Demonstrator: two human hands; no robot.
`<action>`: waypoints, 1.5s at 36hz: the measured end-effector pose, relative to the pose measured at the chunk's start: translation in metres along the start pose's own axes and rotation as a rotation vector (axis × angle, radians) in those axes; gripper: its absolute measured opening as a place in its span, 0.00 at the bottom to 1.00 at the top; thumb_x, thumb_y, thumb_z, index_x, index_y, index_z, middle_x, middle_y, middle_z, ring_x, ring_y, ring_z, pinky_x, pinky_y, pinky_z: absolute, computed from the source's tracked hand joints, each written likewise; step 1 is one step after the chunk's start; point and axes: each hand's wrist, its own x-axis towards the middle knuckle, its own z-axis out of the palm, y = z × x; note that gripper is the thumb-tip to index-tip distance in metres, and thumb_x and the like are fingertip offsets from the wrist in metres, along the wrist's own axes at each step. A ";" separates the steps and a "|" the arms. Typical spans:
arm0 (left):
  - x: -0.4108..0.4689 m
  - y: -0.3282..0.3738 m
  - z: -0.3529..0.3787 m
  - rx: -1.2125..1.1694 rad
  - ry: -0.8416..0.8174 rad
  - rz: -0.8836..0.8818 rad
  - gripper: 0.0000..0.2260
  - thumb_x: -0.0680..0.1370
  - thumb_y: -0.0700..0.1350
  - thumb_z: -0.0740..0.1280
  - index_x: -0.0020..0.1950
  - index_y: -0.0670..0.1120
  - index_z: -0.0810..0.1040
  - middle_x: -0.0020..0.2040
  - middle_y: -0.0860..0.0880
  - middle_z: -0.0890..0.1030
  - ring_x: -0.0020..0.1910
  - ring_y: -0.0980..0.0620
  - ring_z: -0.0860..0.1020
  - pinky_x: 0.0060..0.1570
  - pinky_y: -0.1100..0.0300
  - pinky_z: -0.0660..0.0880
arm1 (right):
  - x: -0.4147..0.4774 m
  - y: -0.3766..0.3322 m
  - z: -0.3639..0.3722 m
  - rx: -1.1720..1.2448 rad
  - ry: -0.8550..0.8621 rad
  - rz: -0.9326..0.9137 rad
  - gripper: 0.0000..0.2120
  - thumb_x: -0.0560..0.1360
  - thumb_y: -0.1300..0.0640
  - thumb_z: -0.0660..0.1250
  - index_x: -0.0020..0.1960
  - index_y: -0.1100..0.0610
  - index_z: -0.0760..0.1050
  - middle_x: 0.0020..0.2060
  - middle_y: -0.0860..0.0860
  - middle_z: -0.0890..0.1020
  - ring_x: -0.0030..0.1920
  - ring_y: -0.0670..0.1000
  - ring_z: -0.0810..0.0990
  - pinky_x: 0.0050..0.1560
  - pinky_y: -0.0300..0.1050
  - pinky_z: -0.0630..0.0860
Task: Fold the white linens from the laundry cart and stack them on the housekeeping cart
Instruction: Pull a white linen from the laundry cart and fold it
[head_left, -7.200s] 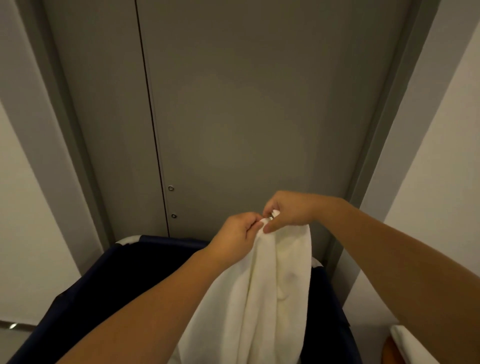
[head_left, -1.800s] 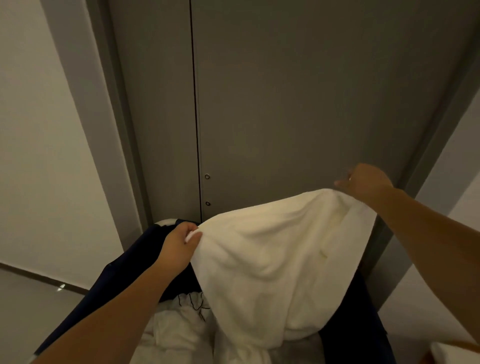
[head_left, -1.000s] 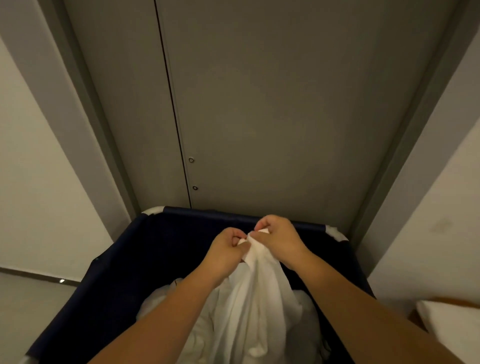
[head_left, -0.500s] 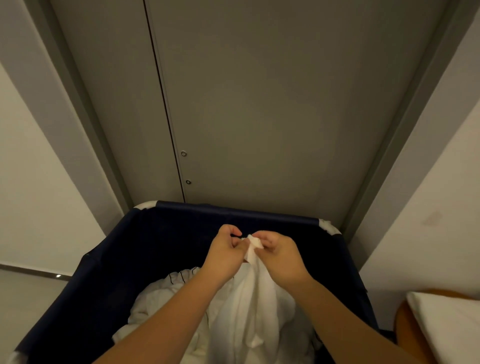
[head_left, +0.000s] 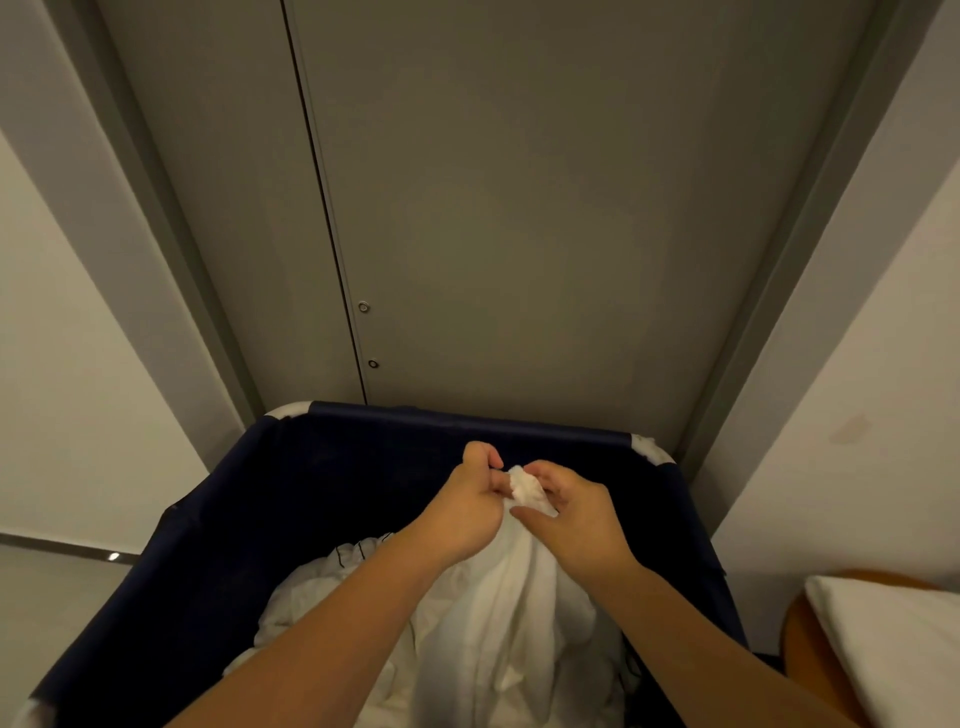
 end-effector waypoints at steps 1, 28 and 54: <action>-0.001 0.001 0.000 0.034 -0.024 0.020 0.12 0.76 0.32 0.56 0.53 0.48 0.63 0.45 0.47 0.76 0.37 0.54 0.72 0.35 0.58 0.70 | 0.000 0.001 -0.001 -0.010 0.011 -0.006 0.17 0.72 0.63 0.72 0.58 0.50 0.77 0.46 0.41 0.81 0.47 0.35 0.80 0.45 0.30 0.75; 0.028 -0.019 -0.006 -0.133 -0.073 0.206 0.24 0.73 0.51 0.73 0.64 0.59 0.67 0.64 0.63 0.71 0.64 0.67 0.67 0.60 0.67 0.65 | 0.037 -0.064 -0.085 -0.016 0.080 -0.374 0.10 0.69 0.60 0.69 0.40 0.45 0.78 0.40 0.53 0.83 0.41 0.49 0.79 0.45 0.44 0.75; 0.068 -0.077 -0.024 0.240 -0.294 -0.120 0.22 0.70 0.56 0.73 0.59 0.45 0.80 0.58 0.52 0.78 0.56 0.51 0.77 0.60 0.54 0.74 | 0.060 -0.111 -0.146 -0.195 0.220 -0.468 0.14 0.73 0.70 0.68 0.40 0.51 0.78 0.39 0.45 0.80 0.40 0.40 0.77 0.46 0.36 0.76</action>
